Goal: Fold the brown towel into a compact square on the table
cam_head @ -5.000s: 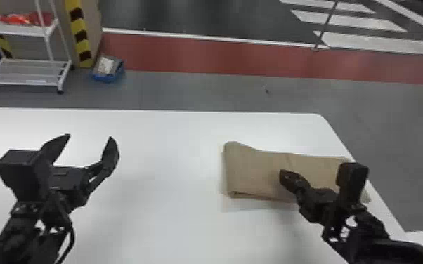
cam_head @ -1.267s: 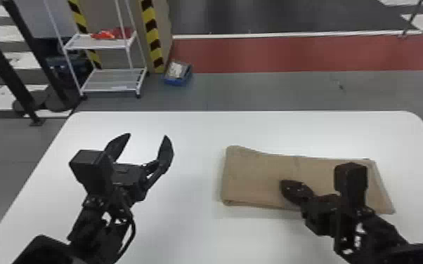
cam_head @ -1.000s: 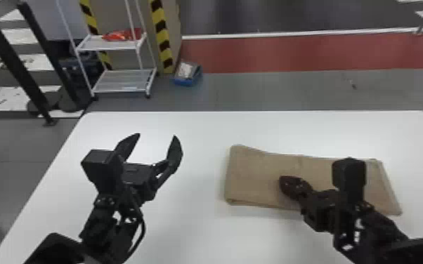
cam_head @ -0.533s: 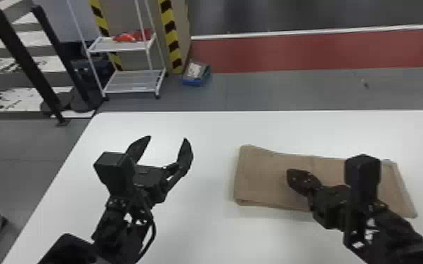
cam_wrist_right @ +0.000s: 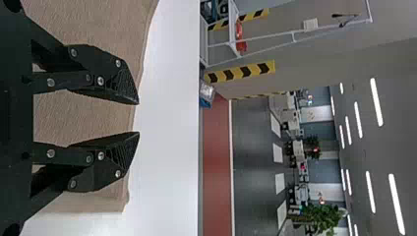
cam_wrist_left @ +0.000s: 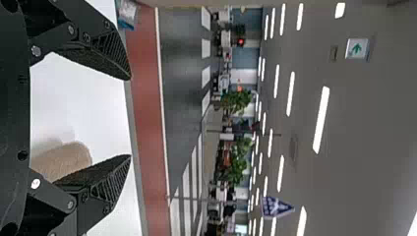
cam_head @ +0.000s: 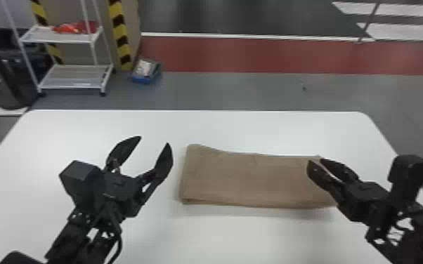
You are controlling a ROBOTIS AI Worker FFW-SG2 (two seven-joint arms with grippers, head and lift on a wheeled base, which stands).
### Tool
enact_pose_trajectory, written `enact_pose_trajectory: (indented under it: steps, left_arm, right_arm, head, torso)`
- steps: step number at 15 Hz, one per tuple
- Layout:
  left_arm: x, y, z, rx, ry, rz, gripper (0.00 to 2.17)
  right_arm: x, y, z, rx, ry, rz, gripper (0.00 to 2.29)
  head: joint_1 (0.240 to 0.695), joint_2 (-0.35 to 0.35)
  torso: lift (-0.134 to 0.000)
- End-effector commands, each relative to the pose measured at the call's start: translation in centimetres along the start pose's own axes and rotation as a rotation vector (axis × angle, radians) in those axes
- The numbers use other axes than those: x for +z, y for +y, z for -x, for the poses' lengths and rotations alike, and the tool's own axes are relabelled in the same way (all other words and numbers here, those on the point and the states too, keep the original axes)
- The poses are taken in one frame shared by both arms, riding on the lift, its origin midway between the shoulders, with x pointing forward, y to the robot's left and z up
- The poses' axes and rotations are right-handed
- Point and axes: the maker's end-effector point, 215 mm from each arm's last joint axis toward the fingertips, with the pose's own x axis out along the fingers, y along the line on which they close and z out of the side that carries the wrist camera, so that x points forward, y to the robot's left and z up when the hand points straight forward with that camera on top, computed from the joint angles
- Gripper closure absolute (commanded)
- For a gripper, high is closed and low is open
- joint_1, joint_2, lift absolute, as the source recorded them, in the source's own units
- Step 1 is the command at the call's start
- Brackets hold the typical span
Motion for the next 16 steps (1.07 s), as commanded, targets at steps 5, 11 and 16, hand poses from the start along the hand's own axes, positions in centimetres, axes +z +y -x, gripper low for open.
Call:
enact_pose_trajectory:
  steps: [5, 11, 16]
  left_arm:
    - [-4.5, -4.1, -3.2, -0.151, 0.103, 0.026, 1.79]
    - [-9.3, -6.9, -3.7, -0.283, 0.224, 0.033, 1.79]
    - [-11.4, -7.4, -3.7, -0.295, 0.293, -0.002, 1.79]
  right_arm:
    - [-0.2, -9.3, 5.5, -0.098, -0.023, -0.113, 0.07]
    - [-1.8, -12.7, 6.8, -0.161, 0.022, -0.155, 0.11]
    - [-3.5, -14.2, 5.9, -0.187, 0.087, -0.195, 0.13]
  head:
    - [0.695, -0.301]
    - [0.695, -0.35]
    - [0.695, -0.35]
  torso:
    - [-0.125]
    - [-0.125]
    - [-0.125]
